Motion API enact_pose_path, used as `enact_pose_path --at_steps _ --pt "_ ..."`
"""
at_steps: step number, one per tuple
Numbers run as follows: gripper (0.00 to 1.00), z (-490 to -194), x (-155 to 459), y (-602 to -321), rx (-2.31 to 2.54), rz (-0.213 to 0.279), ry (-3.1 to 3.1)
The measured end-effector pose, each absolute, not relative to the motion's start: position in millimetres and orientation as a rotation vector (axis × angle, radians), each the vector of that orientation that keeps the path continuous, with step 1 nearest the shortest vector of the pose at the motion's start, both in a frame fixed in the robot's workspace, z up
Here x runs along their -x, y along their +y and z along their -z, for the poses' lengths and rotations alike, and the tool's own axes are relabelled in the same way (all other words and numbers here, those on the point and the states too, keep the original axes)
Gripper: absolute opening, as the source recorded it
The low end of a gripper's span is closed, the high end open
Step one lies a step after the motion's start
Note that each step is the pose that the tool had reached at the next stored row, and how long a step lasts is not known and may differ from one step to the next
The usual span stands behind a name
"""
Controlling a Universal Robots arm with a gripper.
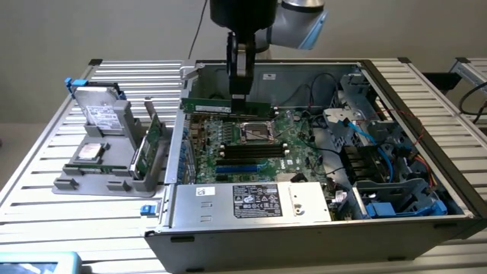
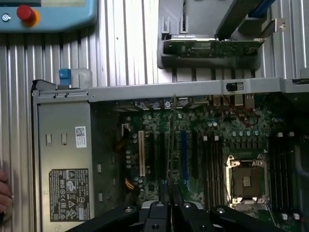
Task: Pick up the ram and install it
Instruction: 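Pick up the ram and move it above insertion slot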
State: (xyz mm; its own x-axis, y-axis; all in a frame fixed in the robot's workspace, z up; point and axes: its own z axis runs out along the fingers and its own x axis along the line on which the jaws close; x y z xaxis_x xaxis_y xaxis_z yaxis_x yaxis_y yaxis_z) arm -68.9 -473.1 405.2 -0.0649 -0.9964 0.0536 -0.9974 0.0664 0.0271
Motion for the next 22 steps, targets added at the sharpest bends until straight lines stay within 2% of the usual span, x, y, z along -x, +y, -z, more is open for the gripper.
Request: enact_pose_path --at_steps 8,22 --pt "0.13 -402 44 -463 -2.121 -0.056 -2.267" --pt "0.13 -395 19 -429 -2.133 -0.078 -2.281"
